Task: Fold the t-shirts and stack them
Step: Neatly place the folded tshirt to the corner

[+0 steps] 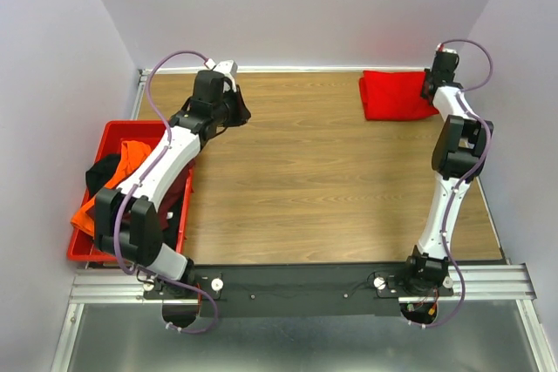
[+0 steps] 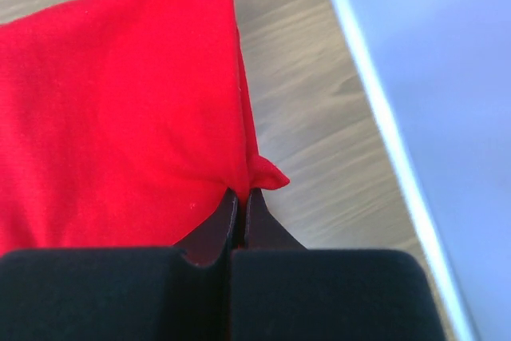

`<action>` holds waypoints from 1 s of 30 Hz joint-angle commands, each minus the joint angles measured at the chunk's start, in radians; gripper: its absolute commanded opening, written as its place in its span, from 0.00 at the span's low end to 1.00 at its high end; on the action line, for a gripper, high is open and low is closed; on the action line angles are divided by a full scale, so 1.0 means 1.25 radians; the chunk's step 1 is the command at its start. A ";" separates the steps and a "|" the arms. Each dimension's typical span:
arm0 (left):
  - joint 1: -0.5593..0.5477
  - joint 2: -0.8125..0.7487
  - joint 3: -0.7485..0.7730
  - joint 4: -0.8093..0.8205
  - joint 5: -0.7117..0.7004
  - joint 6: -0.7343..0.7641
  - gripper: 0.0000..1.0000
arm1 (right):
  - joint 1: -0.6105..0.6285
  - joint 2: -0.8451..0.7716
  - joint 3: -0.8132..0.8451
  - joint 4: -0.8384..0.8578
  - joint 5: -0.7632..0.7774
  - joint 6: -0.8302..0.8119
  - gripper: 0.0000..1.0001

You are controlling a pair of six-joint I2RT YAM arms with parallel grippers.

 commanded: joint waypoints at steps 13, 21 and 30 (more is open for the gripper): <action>0.009 0.089 0.119 -0.061 -0.028 0.020 0.22 | -0.049 0.089 0.121 -0.002 0.038 -0.084 0.00; 0.009 0.108 0.131 -0.062 -0.028 0.017 0.22 | -0.073 0.110 0.145 -0.002 0.027 -0.088 0.00; 0.009 0.128 0.152 -0.063 -0.025 0.015 0.21 | -0.078 0.119 0.158 -0.002 0.039 -0.083 0.15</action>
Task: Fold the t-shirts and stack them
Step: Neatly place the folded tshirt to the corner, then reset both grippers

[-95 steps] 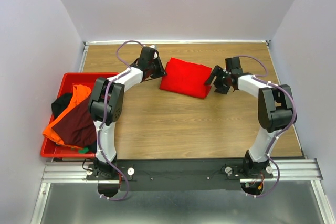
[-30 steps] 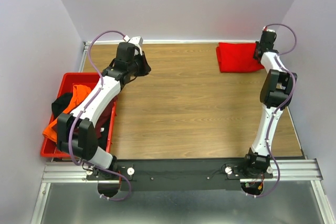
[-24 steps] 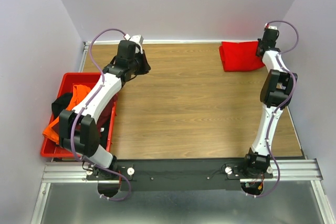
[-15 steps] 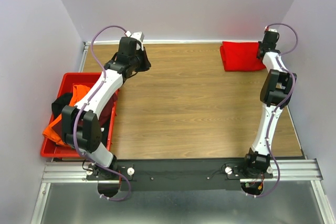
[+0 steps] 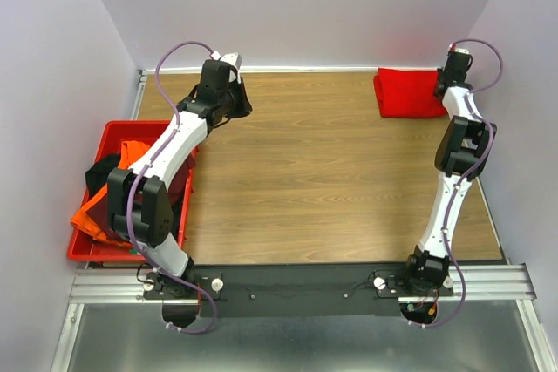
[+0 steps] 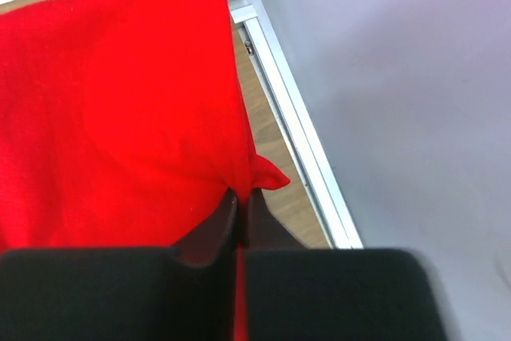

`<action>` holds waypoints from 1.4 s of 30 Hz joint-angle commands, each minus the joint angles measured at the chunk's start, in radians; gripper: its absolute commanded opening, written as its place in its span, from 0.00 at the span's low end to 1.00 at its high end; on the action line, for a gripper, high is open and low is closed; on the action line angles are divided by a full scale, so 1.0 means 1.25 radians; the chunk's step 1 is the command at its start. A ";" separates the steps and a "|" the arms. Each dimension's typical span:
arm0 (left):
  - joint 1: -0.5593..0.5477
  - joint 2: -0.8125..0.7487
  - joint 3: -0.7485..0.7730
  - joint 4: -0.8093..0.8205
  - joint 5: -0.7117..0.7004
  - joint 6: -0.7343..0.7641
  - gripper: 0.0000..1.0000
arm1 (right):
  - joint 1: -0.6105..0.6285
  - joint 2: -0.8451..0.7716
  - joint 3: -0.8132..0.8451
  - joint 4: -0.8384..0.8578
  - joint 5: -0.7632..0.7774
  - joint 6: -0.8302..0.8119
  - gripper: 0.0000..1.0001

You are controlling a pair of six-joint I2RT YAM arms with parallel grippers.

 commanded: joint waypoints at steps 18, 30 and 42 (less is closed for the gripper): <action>0.003 -0.098 -0.066 0.053 0.000 -0.024 0.21 | 0.157 -0.345 -0.312 0.014 0.028 0.289 1.00; -0.001 -0.229 -0.229 0.131 -0.045 -0.012 0.21 | 0.496 -0.755 -0.764 0.126 -0.147 0.440 1.00; -0.079 -0.300 -0.275 0.143 -0.083 -0.016 0.21 | 0.518 -0.994 -0.966 0.109 -0.223 0.462 1.00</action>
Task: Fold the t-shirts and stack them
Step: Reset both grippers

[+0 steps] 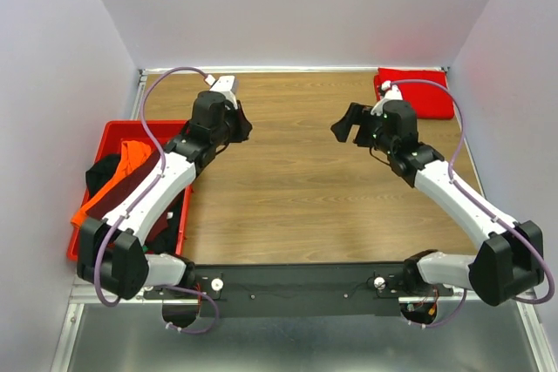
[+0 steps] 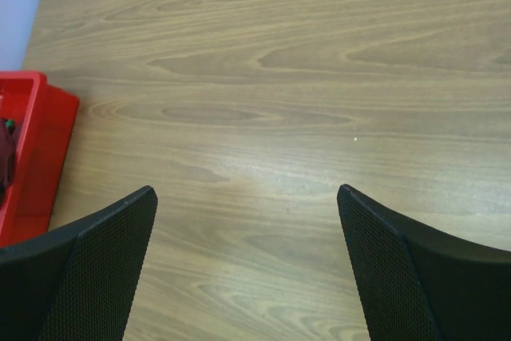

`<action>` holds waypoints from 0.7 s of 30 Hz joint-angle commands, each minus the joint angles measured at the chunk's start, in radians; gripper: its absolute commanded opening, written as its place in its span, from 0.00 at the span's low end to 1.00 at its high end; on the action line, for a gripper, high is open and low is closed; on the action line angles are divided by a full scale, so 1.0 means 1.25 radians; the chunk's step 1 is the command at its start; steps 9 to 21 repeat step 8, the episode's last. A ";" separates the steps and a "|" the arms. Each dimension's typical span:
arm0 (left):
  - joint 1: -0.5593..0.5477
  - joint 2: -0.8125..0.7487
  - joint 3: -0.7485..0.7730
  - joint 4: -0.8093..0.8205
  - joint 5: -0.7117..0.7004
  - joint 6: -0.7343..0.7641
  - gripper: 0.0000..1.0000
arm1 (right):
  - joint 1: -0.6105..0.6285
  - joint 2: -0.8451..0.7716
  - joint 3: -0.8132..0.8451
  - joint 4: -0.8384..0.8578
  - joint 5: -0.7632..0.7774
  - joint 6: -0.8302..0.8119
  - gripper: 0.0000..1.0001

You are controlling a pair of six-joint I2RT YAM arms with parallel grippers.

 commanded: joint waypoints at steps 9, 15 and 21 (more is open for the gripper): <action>-0.025 -0.076 -0.019 0.018 -0.065 0.018 0.21 | -0.001 -0.012 -0.029 -0.009 -0.037 0.045 1.00; -0.025 -0.076 -0.019 0.018 -0.065 0.018 0.21 | -0.001 -0.012 -0.029 -0.009 -0.037 0.045 1.00; -0.025 -0.076 -0.019 0.018 -0.065 0.018 0.21 | -0.001 -0.012 -0.029 -0.009 -0.037 0.045 1.00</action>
